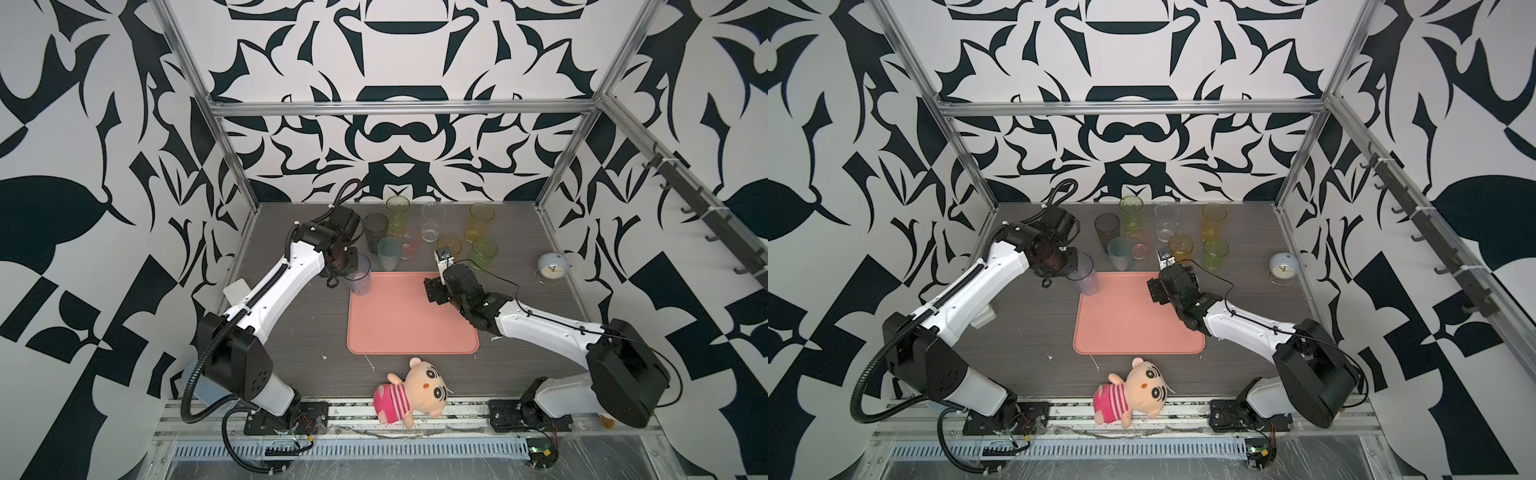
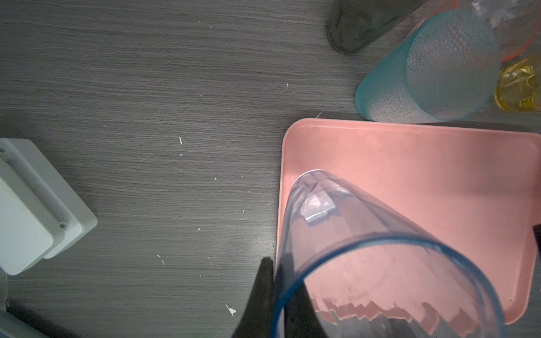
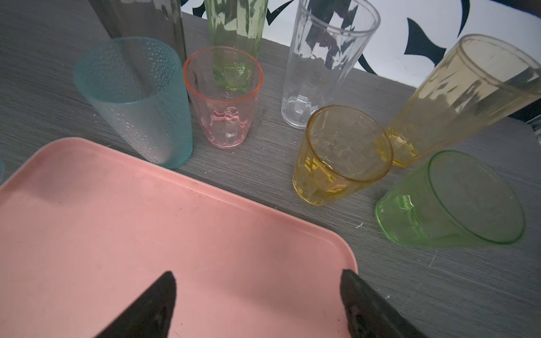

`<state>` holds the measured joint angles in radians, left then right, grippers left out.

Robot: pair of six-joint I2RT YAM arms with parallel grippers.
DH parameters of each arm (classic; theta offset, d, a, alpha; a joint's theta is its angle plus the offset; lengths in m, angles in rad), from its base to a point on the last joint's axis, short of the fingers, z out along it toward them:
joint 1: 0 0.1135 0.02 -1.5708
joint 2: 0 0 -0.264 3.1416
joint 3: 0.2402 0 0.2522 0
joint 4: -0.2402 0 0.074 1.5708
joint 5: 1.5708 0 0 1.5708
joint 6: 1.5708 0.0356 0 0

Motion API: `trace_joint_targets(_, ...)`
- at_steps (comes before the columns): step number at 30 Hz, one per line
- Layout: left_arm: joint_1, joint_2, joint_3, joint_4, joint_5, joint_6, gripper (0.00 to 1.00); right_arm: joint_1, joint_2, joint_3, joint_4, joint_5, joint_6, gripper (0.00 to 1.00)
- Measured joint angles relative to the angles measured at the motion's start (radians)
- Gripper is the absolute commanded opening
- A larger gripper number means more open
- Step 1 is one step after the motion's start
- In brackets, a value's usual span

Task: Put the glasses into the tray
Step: 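Carry the blue glass over the pink tray and lower it onto the tray corner, then open the left gripper to release the blue glass on the tray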

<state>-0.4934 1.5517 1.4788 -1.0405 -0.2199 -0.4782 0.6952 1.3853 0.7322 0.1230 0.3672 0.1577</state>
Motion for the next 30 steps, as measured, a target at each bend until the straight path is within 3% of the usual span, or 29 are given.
trace_joint_targets(2, -0.003, 0.0, 0.0, 0.006, 0.002, 0.001, 0.0, 0.0, -0.002, -0.001, 0.0, 0.002, 0.004, 1.0)
trace_joint_targets(19, -0.005, 0.206, 0.101, 0.014, 0.002, 0.031, 0.0, 0.0, -0.026, -0.019, 0.005, 0.02, 0.004, 1.0)
trace_joint_targets(30, -0.004, 0.264, 0.156, -0.004, 0.001, 0.034, 0.0, 0.0, -0.026, -0.022, 0.01, 0.02, 0.004, 1.0)
